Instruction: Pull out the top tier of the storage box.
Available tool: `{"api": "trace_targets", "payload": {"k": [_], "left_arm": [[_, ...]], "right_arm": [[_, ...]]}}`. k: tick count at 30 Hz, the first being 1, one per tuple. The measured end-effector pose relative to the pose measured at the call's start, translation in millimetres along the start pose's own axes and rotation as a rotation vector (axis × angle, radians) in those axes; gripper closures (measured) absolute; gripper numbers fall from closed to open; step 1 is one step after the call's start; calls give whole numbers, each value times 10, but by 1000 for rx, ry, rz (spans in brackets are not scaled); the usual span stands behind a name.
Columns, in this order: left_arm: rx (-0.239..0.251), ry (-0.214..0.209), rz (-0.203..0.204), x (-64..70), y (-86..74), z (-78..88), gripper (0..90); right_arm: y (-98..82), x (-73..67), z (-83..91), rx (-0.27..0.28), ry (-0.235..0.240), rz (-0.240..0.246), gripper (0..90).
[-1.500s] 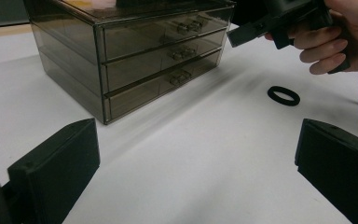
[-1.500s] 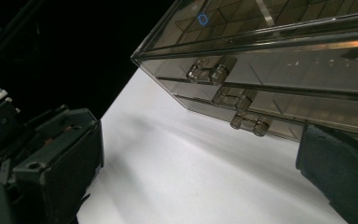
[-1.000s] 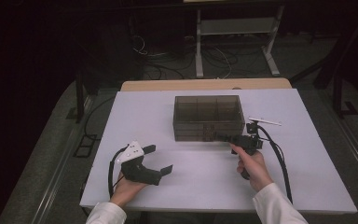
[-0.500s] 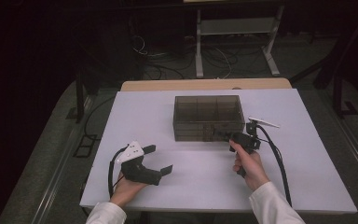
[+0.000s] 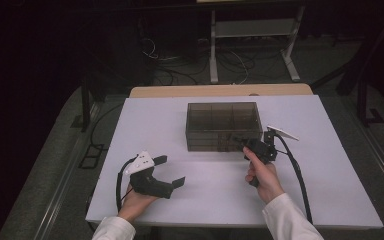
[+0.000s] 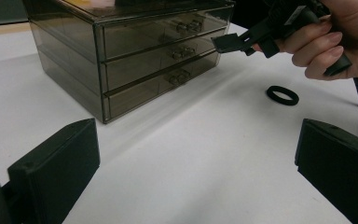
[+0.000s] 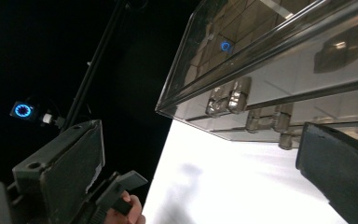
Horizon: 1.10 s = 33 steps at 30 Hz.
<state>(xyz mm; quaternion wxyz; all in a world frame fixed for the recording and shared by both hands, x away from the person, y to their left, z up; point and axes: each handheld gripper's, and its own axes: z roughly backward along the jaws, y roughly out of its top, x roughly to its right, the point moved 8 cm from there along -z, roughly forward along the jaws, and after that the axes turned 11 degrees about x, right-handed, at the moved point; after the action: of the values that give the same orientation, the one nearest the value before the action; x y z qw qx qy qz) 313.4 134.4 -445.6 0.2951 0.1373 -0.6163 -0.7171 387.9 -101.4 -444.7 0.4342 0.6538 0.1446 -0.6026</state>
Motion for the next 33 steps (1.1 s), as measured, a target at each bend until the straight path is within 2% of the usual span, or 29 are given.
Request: {"api": "trace_targets", "payload": {"k": [4, 5, 12, 13, 15, 17, 21, 33], "left_arm": [[-1, -2, -2, 1, 0, -1, 0], [1, -1, 0, 1, 1, 0, 0], [2, -2, 0, 1, 4, 2, 0], [2, -2, 0, 2, 4, 2, 0], [3, -2, 0, 2, 5, 3, 0], [3, -2, 1, 1, 5, 3, 0], [1, -3, -2, 3, 4, 3, 0], [1, -4, -3, 4, 4, 3, 0]], "right_arm": [[-9, -9, -17, 10, 0, -19, 6], [-10, -17, -25, 18, 12, -21, 66], [-8, -13, -51, 43, -5, -50, 67], [-9, -14, -51, 50, -7, -54, 158], [-10, -15, -59, 62, -16, -52, 160], [-17, -11, -64, 64, -23, -61, 230], [-15, 10, -75, 87, -56, -69, 301], [-27, 69, -94, 103, -120, -107, 435]]}}
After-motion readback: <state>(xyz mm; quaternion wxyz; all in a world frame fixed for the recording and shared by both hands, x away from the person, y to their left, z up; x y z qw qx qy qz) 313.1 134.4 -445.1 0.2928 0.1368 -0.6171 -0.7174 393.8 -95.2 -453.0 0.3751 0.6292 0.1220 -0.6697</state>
